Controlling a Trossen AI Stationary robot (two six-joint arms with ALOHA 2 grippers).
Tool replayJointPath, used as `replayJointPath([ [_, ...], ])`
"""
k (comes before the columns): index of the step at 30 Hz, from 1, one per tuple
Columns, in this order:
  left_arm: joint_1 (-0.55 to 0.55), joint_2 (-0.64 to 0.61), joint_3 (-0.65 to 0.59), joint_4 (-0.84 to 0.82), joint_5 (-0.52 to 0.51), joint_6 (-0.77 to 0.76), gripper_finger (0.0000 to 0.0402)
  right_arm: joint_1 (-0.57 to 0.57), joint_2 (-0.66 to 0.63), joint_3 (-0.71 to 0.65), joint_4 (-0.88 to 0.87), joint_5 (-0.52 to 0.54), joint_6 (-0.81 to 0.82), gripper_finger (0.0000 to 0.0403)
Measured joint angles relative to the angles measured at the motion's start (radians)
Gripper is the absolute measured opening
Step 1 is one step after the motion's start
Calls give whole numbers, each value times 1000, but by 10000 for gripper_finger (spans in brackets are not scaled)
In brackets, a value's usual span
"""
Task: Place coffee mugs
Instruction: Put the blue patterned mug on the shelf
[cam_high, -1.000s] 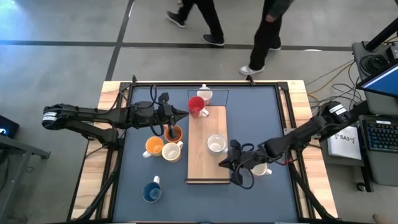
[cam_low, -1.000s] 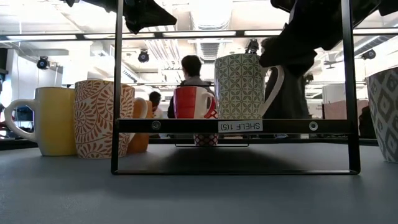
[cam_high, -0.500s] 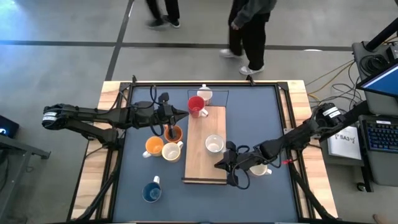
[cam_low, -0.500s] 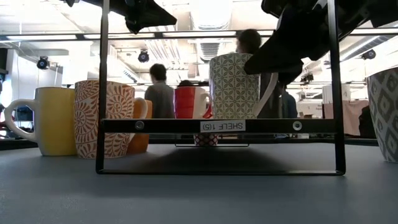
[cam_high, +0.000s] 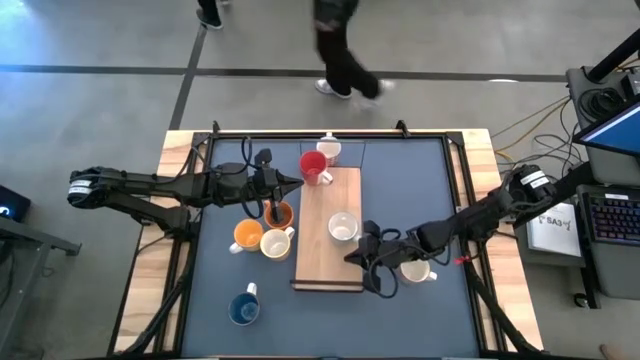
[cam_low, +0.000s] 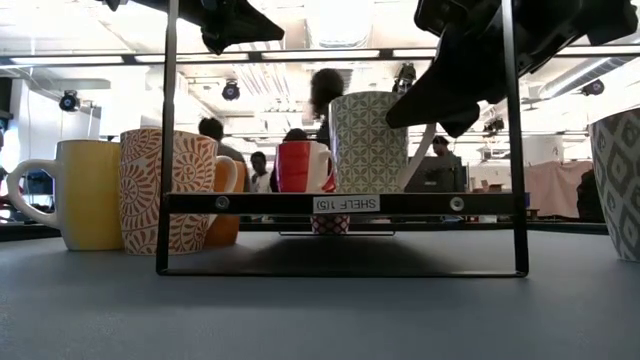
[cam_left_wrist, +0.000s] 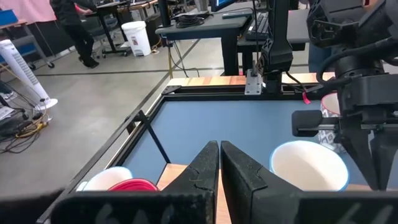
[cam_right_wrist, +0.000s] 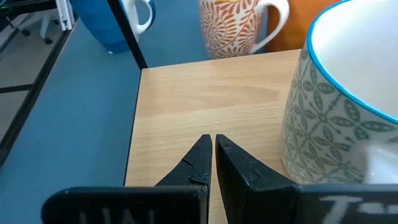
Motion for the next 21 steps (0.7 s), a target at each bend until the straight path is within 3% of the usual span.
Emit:
replayJointPath([
  [17, 0, 0, 0, -20, 0, -4, 0, -14, -96, -2, -42, 34, -50, 11],
  [21, 0, 0, 0, -22, 0, -4, 0, -13, -116, -1, -41, 96, -52, 11],
])
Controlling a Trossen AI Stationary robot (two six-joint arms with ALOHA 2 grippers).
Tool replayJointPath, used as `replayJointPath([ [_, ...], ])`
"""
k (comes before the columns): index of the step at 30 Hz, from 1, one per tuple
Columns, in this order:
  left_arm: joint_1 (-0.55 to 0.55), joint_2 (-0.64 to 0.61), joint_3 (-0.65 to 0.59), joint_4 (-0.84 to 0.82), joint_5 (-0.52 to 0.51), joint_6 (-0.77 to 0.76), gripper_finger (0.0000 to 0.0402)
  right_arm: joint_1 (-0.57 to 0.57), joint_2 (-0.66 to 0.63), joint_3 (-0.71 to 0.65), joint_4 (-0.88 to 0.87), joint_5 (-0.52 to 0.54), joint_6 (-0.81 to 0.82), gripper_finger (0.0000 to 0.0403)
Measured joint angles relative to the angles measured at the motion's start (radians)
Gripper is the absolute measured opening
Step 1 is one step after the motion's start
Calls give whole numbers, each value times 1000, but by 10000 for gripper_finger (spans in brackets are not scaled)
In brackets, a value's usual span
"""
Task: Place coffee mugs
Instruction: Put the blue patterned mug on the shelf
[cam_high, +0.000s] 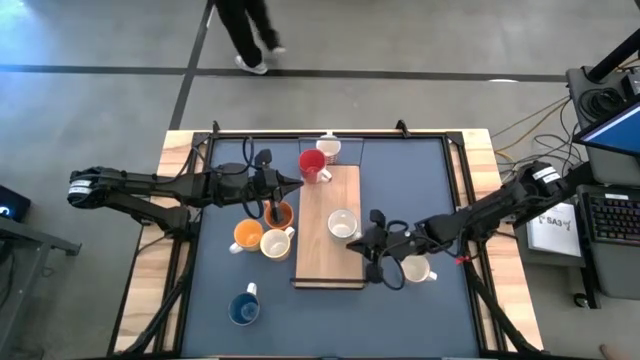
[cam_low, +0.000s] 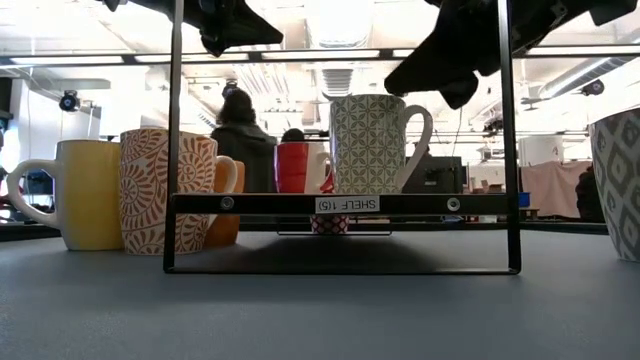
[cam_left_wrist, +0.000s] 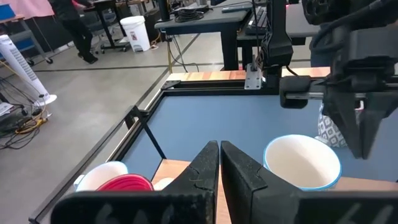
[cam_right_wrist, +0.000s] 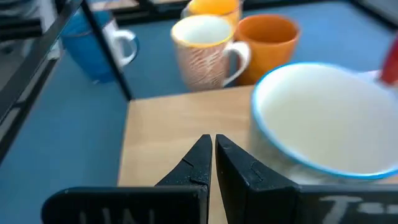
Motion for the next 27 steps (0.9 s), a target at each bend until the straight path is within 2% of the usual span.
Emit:
replayJointPath([
  [12, 0, 0, 0, 7, 0, 0, 0, -9, 31, 0, -29, 177, -4, 11],
  [18, 0, 0, 0, 7, 0, 0, 0, -33, 26, 0, -111, 251, 37, 11],
  [22, 0, 0, 0, 7, 0, 0, 0, -44, 26, 0, -134, 219, 41, 11],
  [27, 0, 0, 0, 7, 0, 0, 0, -48, 32, 0, -57, 131, 23, 11],
])
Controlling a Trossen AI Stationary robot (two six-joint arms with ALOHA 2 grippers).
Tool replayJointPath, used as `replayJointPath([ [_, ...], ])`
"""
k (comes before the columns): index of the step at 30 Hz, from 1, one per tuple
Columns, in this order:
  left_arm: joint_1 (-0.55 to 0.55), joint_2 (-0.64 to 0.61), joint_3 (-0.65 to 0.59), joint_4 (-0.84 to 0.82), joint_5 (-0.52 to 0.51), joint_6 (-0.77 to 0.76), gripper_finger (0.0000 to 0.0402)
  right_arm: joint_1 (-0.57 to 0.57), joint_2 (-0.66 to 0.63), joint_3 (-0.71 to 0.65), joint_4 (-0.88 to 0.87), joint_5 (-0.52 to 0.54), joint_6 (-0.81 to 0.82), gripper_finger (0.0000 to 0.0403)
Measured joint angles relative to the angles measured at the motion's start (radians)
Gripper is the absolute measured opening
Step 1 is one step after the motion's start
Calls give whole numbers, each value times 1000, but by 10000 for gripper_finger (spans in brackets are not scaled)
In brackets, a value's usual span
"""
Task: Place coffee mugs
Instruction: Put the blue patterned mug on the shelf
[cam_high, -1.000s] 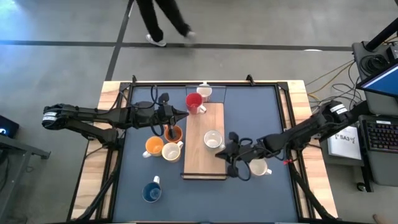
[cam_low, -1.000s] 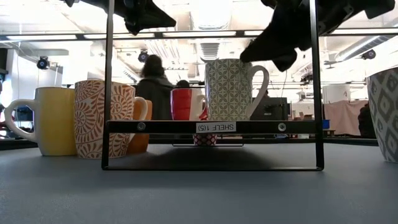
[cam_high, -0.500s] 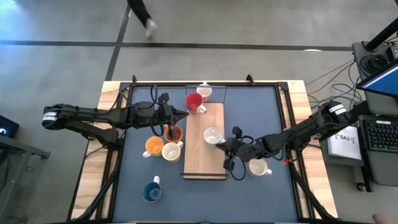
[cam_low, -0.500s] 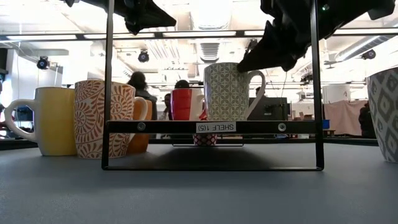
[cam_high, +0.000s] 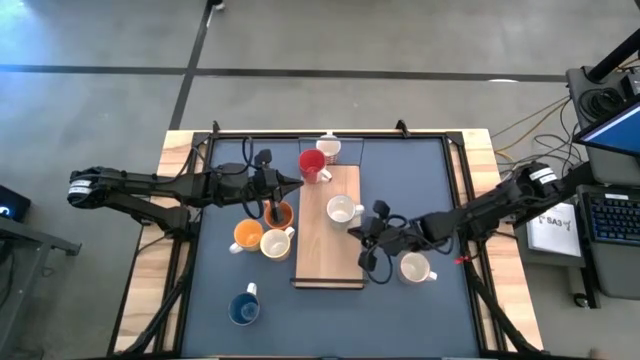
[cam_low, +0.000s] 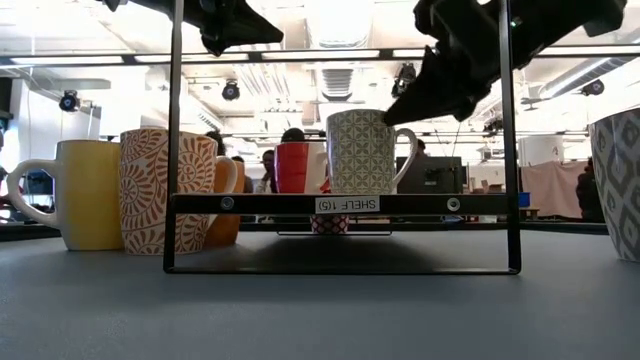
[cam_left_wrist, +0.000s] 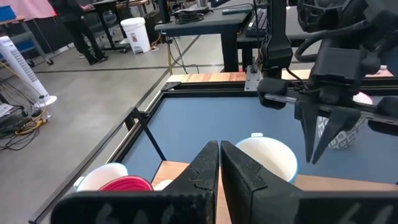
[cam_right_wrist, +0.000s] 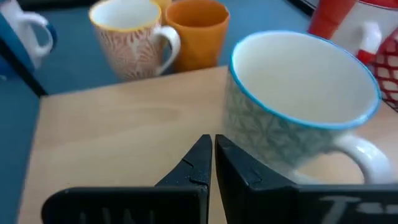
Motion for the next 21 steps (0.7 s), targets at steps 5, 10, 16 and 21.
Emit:
replayJointPath([
  [5, 0, 0, 0, 3, 0, 1, 0, -13, 15, 0, 49, -1, -8, 11],
  [10, 0, 0, 0, 12, 0, 5, 0, -43, 44, 0, 98, 3, -5, 11],
  [16, 0, 0, 0, 11, 0, 8, 0, -72, 46, 0, 92, 54, 23, 11],
  [21, 0, 0, 0, 2, 0, 8, 0, -96, 38, 0, 91, 69, 18, 11],
])
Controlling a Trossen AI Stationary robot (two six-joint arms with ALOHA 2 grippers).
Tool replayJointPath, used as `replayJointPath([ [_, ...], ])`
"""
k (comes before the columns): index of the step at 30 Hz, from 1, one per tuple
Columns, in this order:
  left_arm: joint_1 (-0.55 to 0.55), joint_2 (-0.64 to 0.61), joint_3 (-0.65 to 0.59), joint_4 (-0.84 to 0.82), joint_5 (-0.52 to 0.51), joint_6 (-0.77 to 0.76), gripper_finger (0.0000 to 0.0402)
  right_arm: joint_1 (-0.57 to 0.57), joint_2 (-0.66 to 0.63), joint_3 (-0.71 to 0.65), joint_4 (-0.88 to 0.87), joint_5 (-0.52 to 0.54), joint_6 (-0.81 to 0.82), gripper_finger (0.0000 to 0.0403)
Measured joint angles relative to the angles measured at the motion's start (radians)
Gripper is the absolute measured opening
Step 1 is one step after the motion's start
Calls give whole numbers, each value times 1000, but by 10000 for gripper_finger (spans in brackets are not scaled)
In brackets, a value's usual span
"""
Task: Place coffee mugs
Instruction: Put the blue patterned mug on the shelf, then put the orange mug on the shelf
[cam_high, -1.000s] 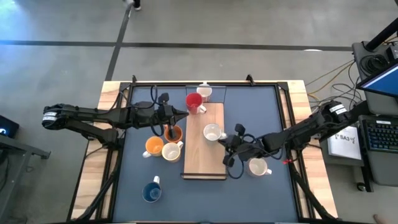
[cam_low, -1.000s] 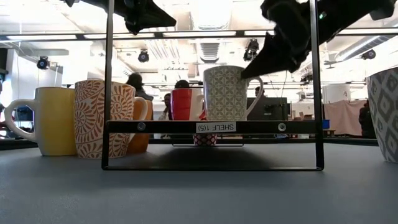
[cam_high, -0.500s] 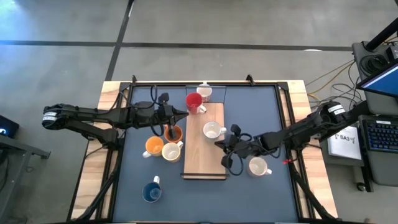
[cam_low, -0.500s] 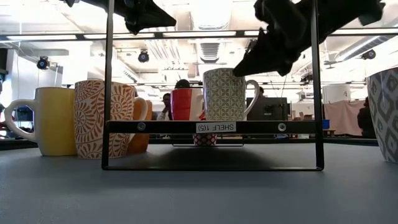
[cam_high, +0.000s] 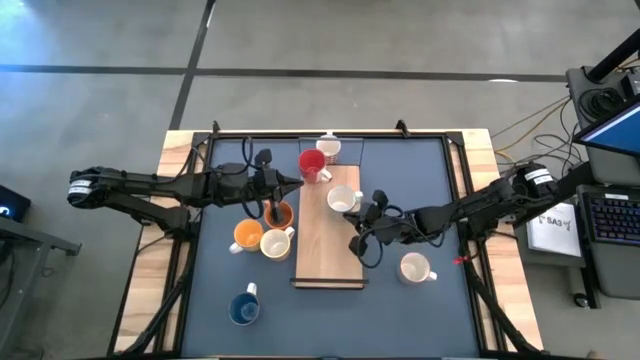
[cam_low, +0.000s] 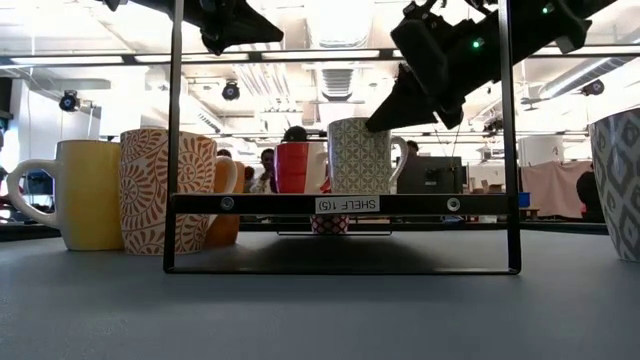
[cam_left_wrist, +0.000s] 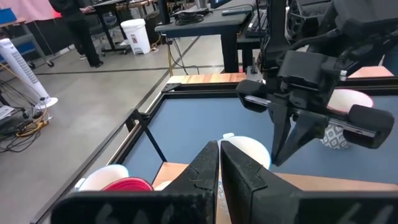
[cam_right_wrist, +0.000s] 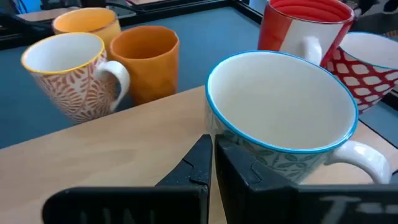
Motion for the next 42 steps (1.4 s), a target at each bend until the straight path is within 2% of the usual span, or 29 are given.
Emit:
replayJointPath([
  [10, 0, 0, 0, -17, 0, -12, 0, -14, -60, 0, -89, -22, -60, 11],
  [15, 0, 0, 0, -17, 0, -37, 0, -14, -117, -2, -111, -96, -120, 11],
  [21, -8, 0, 0, -16, 0, -100, 0, -14, -166, -19, -109, -125, -196, 11],
  [34, -155, 1, -6, -23, 0, -193, 0, -14, -261, -65, -104, -288, -337, 11],
  [42, -222, 1, -15, 34, 0, -218, 0, -14, -288, -175, 146, -340, -445, 11],
])
